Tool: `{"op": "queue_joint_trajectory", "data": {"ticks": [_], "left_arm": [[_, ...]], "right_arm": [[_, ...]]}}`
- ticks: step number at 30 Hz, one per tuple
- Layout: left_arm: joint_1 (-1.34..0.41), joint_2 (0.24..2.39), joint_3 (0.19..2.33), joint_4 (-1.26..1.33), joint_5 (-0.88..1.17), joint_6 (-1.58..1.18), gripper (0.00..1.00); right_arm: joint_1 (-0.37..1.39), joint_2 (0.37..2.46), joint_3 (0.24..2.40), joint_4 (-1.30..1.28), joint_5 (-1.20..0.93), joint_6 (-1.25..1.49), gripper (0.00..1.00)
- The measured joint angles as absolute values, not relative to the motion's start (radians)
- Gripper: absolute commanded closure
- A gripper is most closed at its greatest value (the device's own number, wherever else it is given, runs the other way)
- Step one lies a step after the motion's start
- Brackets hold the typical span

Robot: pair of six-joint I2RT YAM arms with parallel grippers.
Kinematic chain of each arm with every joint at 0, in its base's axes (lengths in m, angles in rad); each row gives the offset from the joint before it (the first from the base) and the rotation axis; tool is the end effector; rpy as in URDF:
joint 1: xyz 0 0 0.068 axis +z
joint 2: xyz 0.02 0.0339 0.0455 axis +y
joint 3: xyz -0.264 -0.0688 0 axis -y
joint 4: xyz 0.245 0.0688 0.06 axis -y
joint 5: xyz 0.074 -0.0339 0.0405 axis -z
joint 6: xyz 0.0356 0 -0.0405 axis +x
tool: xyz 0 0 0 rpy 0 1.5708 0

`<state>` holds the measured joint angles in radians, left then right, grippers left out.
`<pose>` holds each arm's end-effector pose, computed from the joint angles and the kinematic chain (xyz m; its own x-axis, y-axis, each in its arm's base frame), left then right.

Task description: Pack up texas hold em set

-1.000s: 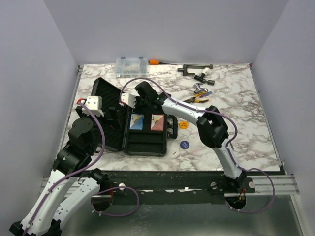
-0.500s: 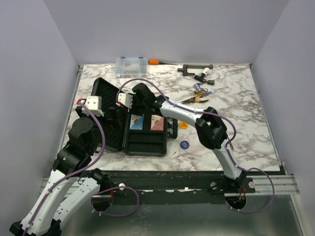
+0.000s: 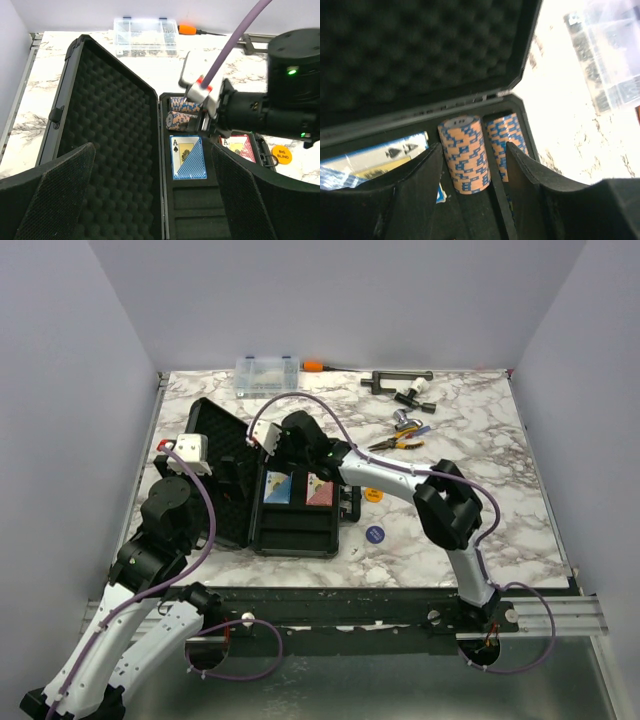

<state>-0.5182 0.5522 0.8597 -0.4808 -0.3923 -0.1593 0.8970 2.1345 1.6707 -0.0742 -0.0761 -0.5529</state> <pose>0.1074 -0.0456 0.3649 -0.1686 -0.0726 -0.9830 0.1051 0.9903 -0.0912 0.3105 0.3932 0.2246 0.1585 -0.6407 -0.7512 -0.8657 0.2757 -0.4178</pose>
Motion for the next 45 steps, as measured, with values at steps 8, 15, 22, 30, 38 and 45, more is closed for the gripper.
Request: {"op": "queue_joint_trajectory", "data": {"ticks": [8,15,22,30,38,45], "left_arm": [[-0.517,0.554,0.860,-0.480,-0.394,-0.159,0.02],[-0.517,0.554,0.860,-0.480,-0.394,-0.159,0.02],[-0.517,0.553,0.860,-0.480,-0.394,-0.159,0.02],[-0.516,0.553,0.860,-0.480,-0.394,-0.159,0.02],[-0.516,0.553,0.860,-0.480,-0.394,-0.159,0.02],[-0.516,0.553,0.860,-0.480,-0.394,-0.159,0.02]], "right_arm": [[0.898,2.075,1.659,0.121,-0.049,-0.238,0.99],[0.897,2.096,1.730,0.116,-0.046,-0.007,0.99],[0.898,2.145,1.801,0.062,-0.048,0.168,0.99],[0.898,2.218,1.822,-0.043,-0.019,0.306,1.00],[0.898,2.226,1.763,-0.070,0.038,0.349,0.99],[0.904,2.226,1.732,-0.091,0.070,0.348,0.99]]}}
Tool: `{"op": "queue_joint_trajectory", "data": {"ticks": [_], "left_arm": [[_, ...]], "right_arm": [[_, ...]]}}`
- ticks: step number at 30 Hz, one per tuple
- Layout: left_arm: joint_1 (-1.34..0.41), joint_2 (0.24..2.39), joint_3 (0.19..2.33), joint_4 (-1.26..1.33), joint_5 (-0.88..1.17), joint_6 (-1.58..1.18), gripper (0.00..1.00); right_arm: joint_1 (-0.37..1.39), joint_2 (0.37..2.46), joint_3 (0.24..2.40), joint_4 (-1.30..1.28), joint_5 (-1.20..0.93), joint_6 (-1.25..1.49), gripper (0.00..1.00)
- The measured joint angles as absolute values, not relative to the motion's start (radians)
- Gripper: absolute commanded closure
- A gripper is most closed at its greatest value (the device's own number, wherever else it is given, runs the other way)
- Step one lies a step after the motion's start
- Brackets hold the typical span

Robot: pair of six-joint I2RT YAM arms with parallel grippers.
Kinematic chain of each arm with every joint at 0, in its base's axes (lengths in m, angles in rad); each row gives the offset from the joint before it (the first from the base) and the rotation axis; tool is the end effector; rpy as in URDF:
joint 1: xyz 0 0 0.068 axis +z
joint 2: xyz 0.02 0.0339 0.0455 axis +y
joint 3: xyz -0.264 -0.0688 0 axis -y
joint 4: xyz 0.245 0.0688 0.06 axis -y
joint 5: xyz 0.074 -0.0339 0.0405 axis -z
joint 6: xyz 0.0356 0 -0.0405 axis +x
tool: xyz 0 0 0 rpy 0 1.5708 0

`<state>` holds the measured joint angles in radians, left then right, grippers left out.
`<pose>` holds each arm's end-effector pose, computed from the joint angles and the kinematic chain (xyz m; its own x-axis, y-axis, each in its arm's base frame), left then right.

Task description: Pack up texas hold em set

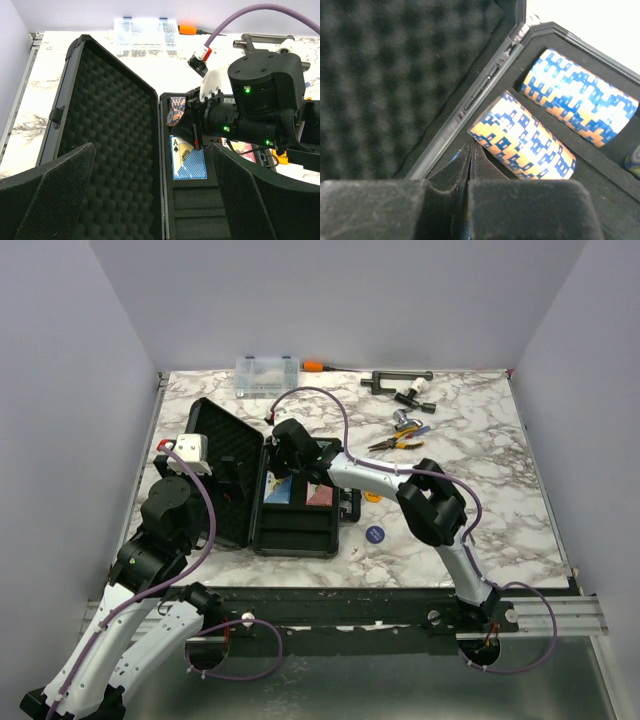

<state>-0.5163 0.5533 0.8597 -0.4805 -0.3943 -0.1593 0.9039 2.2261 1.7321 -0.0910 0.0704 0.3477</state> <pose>0.1077 -0.0454 0.3648 -0.1688 -0.0726 -0.9830 0.1012 0.9907 -0.0905 0.3214 0.4042 0.1990 -0.5758 -0.1820 -0.7971 -0.5864 0.7713 0.2476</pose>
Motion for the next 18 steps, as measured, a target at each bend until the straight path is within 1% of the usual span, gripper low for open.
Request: {"op": "queue_joint_trajectory", "data": {"ticks": [10,14,18], "left_arm": [[-0.516,0.547,0.860,-0.480,-0.394,-0.159,0.02],[-0.516,0.547,0.860,-0.481,-0.394,-0.159,0.02],[-0.516,0.547,0.860,-0.480,-0.394,-0.159,0.02]], "right_arm": [[0.904,2.224,1.725,-0.116,0.093,0.347,0.99],[0.901,2.217,1.734,-0.144,0.030,0.359,0.99],[0.891,2.217,1.827,-0.242,-0.050,0.410,0.99]]}}
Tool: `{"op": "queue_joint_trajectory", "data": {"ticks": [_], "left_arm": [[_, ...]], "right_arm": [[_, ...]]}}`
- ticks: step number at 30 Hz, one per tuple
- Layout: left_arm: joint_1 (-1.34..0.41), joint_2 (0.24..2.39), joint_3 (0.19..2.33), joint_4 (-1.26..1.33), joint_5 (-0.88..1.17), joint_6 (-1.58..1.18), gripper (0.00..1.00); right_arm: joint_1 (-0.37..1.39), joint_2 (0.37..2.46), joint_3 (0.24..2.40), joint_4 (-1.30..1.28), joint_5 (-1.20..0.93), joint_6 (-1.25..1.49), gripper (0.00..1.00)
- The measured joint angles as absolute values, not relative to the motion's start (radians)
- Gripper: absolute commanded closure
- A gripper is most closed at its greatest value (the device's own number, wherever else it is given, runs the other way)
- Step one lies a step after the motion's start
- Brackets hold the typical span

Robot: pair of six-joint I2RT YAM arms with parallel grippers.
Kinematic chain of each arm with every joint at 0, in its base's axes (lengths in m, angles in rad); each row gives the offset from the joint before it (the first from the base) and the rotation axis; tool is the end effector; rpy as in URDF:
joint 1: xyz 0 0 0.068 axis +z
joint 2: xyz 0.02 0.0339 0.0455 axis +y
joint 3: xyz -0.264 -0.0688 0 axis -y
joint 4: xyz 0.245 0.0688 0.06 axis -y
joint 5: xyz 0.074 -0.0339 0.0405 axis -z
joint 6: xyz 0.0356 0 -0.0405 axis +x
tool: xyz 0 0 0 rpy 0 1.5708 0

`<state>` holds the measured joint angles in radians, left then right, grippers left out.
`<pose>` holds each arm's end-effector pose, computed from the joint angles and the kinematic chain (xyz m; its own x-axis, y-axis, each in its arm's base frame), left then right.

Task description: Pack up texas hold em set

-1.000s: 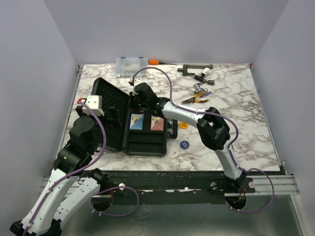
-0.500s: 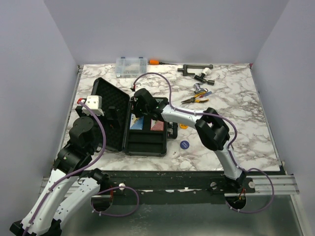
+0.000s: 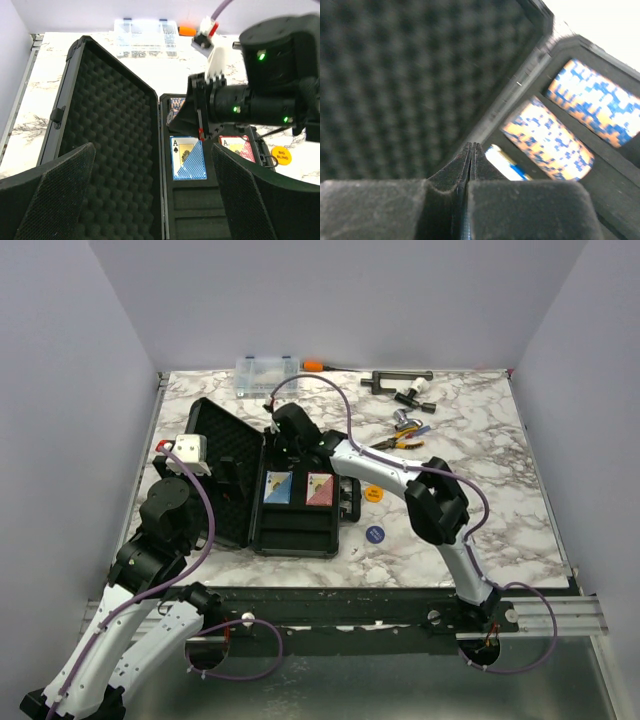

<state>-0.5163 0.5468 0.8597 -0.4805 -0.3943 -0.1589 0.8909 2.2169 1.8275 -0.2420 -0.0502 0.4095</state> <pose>0.1063 -0.0446 0.3654 -0.1632 -0.0753 -0.9837 0.1018 0.9905 -0.0927 0.3235 0.4030 0.2221 -0.6598 -0.1836 -0.7287 -0.5880 0.7299 0.3486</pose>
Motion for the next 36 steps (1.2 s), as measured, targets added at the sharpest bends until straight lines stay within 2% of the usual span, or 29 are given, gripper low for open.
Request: {"op": "queue_joint_trajectory", "data": {"ticks": [7,13,20,36], "left_arm": [[-0.516,0.543,0.860,-0.480,-0.394,-0.159,0.02],[-0.513,0.541,0.860,-0.480,-0.394,-0.159,0.02],[-0.513,0.541,0.860,-0.480,-0.394,-0.159,0.02],[-0.513,0.540,0.860,-0.480,-0.394,-0.159,0.02]], "right_arm": [[0.891,2.220,1.982,-0.289,-0.080,0.492,0.99],[0.891,2.317,2.176,-0.385,0.059,0.548,0.99],[0.890,2.440,2.290,-0.484,0.180,0.575,0.99],[0.905,2.453,2.236,-0.493,0.191,0.580,0.99]]}}
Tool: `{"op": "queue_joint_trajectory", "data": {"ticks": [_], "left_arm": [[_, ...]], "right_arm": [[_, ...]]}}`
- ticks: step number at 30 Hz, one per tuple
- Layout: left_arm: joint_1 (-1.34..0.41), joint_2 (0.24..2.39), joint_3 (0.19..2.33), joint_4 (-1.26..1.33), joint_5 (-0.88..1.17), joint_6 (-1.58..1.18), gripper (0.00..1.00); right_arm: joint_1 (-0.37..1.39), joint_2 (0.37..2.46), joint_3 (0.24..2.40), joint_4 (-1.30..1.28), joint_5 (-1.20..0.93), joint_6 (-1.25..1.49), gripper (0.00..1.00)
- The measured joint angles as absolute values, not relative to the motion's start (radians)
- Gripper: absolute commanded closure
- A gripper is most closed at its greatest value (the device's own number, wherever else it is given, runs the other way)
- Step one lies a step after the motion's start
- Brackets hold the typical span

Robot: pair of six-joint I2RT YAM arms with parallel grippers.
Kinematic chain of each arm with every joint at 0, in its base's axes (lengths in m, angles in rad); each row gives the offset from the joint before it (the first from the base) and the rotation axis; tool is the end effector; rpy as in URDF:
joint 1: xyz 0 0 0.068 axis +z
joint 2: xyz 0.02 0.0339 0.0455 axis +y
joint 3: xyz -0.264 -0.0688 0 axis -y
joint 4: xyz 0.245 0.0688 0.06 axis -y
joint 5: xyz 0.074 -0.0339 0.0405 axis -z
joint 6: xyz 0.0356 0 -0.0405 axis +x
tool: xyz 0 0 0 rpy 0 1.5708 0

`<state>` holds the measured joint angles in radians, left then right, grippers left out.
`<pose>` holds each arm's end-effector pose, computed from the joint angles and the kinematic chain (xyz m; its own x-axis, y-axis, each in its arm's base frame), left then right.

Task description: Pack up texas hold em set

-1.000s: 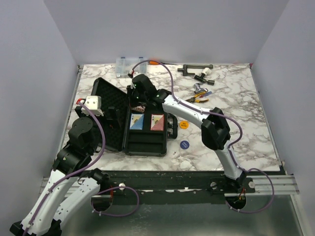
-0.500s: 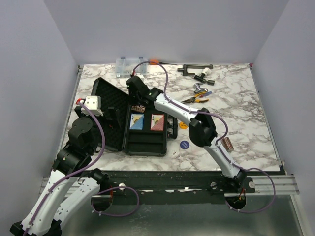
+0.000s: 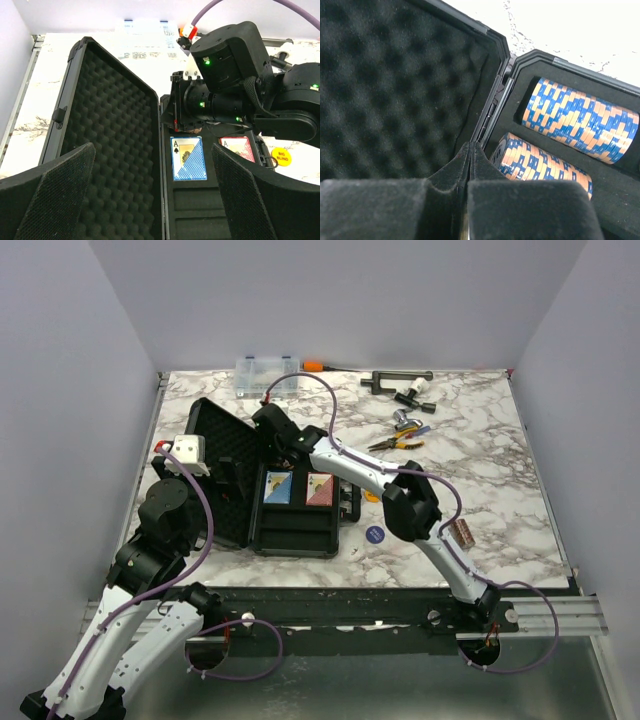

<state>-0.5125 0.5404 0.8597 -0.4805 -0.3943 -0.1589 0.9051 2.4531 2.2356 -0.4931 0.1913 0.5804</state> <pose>0.1051 -0.0434 0.3660 -0.1575 -0.0790 -0.9844 0.0986 0.9906 -0.0953 0.3503 0.4352 0.2159 -0.7115 -0.0344 -0.7019 -0.3504 0.8832 0.3119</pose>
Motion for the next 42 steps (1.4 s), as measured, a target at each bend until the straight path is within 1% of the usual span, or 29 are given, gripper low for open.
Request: {"op": "queue_joint_trajectory", "data": {"ticks": [10,19,25,30,36,42], "left_arm": [[-0.513,0.540,0.860,-0.480,-0.394,-0.159,0.02],[-0.513,0.541,0.860,-0.480,-0.394,-0.159,0.02],[-0.513,0.541,0.860,-0.480,-0.394,-0.159,0.02],[-0.513,0.541,0.860,-0.480,-0.394,-0.159,0.02],[-0.513,0.541,0.860,-0.480,-0.394,-0.159,0.02],[-0.513,0.541,0.860,-0.480,-0.394,-0.159,0.02]], "right_arm": [[0.918,2.419,2.152,-0.500,0.204,0.566,0.99],[0.892,2.417,2.137,-0.536,0.248,0.537,0.99],[0.881,2.393,2.100,-0.511,0.115,0.507,0.99],[0.879,2.301,2.054,-0.451,0.040,0.501,0.99],[0.877,2.137,1.953,-0.374,0.120,0.492,0.99],[0.863,2.140,1.933,-0.359,0.152,0.484,0.99]]}}
